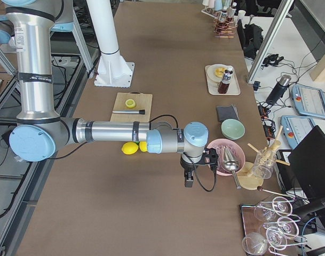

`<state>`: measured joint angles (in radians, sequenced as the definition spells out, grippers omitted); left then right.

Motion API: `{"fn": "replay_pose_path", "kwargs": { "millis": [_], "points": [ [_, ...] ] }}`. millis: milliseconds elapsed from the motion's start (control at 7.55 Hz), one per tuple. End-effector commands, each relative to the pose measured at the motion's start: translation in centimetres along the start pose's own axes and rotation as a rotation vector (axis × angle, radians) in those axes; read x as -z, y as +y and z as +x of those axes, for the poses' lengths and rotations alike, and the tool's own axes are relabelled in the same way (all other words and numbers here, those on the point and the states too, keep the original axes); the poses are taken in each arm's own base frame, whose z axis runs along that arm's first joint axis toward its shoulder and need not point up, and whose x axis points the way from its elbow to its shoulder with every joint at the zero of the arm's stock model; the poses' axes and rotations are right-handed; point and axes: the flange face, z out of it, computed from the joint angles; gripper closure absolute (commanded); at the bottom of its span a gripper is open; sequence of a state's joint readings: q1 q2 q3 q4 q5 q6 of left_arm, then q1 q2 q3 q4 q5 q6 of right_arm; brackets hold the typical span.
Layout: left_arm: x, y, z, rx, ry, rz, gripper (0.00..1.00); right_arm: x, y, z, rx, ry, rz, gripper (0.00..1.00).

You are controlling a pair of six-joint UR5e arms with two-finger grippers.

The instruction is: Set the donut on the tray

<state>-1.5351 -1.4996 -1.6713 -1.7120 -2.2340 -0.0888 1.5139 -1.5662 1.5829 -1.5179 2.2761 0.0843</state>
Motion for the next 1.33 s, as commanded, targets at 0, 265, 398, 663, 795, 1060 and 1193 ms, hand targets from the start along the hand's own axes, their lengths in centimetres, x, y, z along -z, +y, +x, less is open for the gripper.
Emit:
{"fn": "replay_pose_path", "kwargs": {
  "millis": [0, 265, 398, 663, 795, 1060, 1193],
  "points": [
    [0.0, -0.1, 0.0, 0.001, 0.006, 0.000, 0.02, 0.0, 0.5, 0.5, -0.010, -0.001, 0.000, 0.00],
    [0.2, -0.5, 0.2, -0.001, 0.006, 0.003, 0.02, 0.4, 0.1, 0.5, -0.011, 0.000, 0.006, 0.00],
    [0.4, -0.6, 0.4, -0.002, 0.006, 0.007, 0.02, 0.2, 0.4, 0.7, -0.015, -0.004, 0.004, 0.00],
    [0.3, -0.8, 0.4, 0.001, 0.006, 0.007, 0.02, 0.5, 0.4, 0.9, -0.020, -0.006, 0.010, 0.00],
    [0.3, -0.7, 0.4, 0.004, 0.008, 0.005, 0.02, 0.8, 0.3, 0.9, -0.020, -0.006, 0.014, 0.00],
    [0.7, -1.4, 0.8, -0.005, 0.007, 0.014, 0.02, 0.8, 0.2, 0.8, -0.021, -0.009, 0.015, 0.00],
    [0.7, -1.5, 0.8, -0.006, 0.006, 0.015, 0.02, 0.9, 0.2, 0.8, -0.020, -0.011, 0.016, 0.00]
  ]
}}
